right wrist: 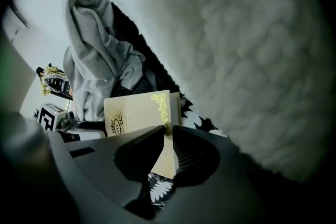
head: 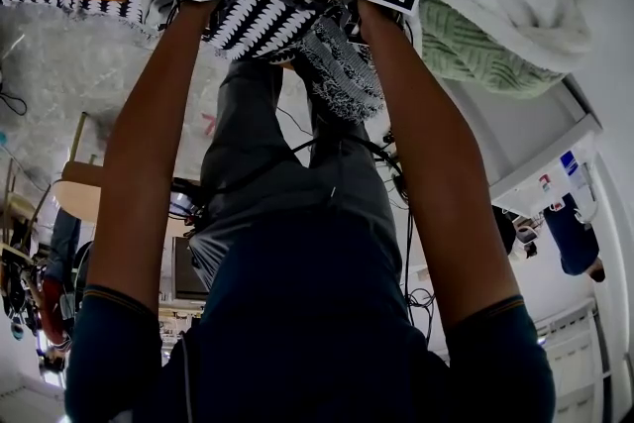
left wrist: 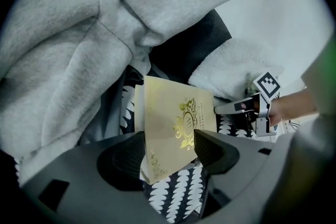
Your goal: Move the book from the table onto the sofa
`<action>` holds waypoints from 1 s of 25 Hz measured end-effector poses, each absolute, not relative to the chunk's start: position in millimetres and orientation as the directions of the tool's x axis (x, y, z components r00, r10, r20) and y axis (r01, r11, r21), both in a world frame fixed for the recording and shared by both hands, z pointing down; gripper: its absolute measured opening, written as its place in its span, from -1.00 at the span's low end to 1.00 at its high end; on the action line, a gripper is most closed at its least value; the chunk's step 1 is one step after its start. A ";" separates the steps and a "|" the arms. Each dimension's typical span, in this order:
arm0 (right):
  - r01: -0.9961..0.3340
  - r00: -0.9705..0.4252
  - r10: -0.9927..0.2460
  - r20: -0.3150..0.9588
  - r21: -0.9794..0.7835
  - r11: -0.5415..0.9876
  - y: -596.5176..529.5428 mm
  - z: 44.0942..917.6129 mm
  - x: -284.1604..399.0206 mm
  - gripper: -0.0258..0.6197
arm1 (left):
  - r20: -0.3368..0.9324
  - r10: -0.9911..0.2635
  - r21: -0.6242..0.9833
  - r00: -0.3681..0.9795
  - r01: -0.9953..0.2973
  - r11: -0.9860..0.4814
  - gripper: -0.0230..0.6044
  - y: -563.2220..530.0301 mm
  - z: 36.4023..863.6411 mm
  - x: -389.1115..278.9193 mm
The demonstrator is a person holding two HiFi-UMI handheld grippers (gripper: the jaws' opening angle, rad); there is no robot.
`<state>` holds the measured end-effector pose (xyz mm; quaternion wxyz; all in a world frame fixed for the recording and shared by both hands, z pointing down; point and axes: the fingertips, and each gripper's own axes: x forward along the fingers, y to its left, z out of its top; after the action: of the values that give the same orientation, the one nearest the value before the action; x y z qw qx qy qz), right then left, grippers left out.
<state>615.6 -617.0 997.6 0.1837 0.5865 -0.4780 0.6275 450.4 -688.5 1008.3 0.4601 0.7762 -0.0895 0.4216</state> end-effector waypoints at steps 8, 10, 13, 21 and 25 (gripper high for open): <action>-0.787 -0.285 -0.313 0.906 -0.408 -0.463 -614.2 990.7 606.1 -0.74 | 0.725 0.257 0.653 0.639 -0.517 -0.554 -0.02 -685.1 997.8 448.5; -0.786 -0.289 -0.313 0.905 -0.411 -0.461 -614.1 987.6 604.6 -0.74 | 0.723 0.261 0.654 0.639 -0.513 -0.556 -0.02 -684.3 994.4 448.4; -0.784 -0.294 -0.318 0.901 -0.418 -0.460 -613.6 981.6 602.4 -0.74 | 0.723 0.268 0.655 0.637 -0.507 -0.561 -0.02 -681.9 988.5 447.1; -0.749 -0.309 -0.379 0.872 -0.469 -0.468 -615.6 948.9 600.5 -0.74 | 0.724 0.244 0.639 0.645 -0.495 -0.589 -0.02 -682.7 957.5 445.6; -0.712 -0.378 -0.486 0.788 -0.583 -0.391 -632.5 908.4 587.0 -0.75 | 0.721 0.191 0.606 0.666 -0.472 -0.640 -0.02 -691.9 923.1 451.7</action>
<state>587.0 -632.5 908.4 0.0904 0.5503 -0.5443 0.6267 451.7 -691.9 923.1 0.4155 0.8127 -0.0864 0.3992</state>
